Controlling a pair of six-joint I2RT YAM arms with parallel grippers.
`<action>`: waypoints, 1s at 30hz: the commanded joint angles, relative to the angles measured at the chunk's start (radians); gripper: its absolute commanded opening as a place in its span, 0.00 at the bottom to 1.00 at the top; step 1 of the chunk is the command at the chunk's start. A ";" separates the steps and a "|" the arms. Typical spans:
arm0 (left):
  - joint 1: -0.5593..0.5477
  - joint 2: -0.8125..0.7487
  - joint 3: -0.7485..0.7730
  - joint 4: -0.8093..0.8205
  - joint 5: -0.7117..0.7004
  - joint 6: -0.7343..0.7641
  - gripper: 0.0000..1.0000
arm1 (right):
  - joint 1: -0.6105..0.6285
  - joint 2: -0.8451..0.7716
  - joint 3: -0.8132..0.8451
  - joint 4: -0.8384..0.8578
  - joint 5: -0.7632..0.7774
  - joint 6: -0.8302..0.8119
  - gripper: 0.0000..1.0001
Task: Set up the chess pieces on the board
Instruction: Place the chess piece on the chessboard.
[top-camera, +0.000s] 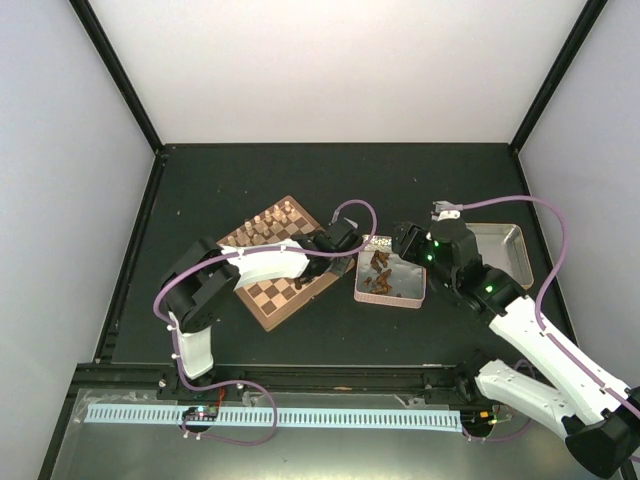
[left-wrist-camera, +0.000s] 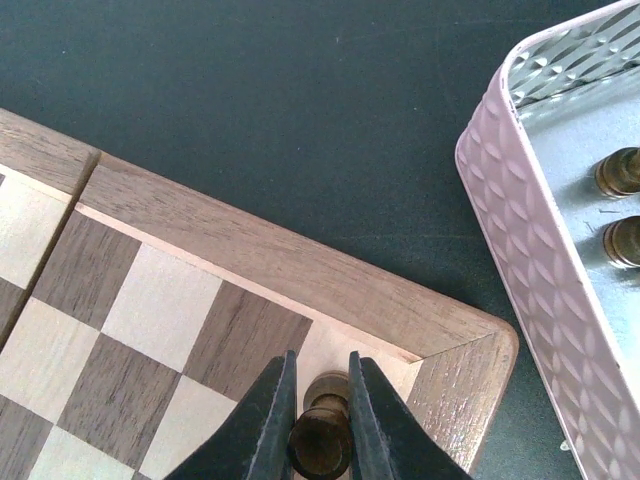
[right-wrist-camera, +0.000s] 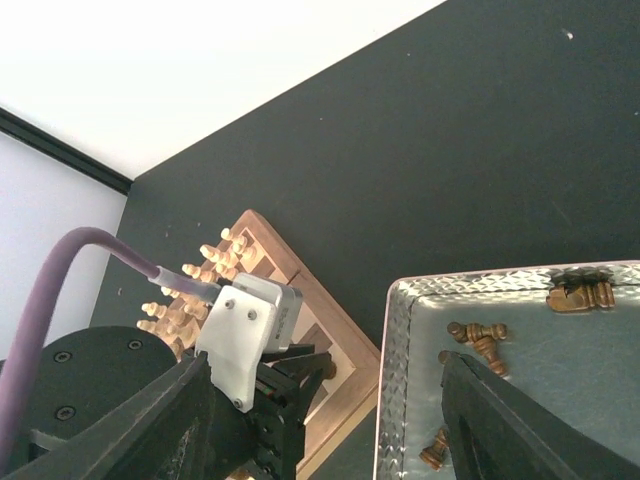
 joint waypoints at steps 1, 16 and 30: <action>0.004 -0.031 -0.008 -0.015 0.011 -0.010 0.12 | -0.005 -0.003 -0.015 0.005 0.002 0.013 0.64; 0.010 -0.033 -0.002 0.003 0.074 -0.007 0.27 | -0.005 -0.006 -0.012 0.005 0.003 0.012 0.64; 0.047 -0.242 -0.028 0.011 0.113 -0.022 0.56 | -0.005 0.011 -0.025 -0.006 0.020 -0.005 0.64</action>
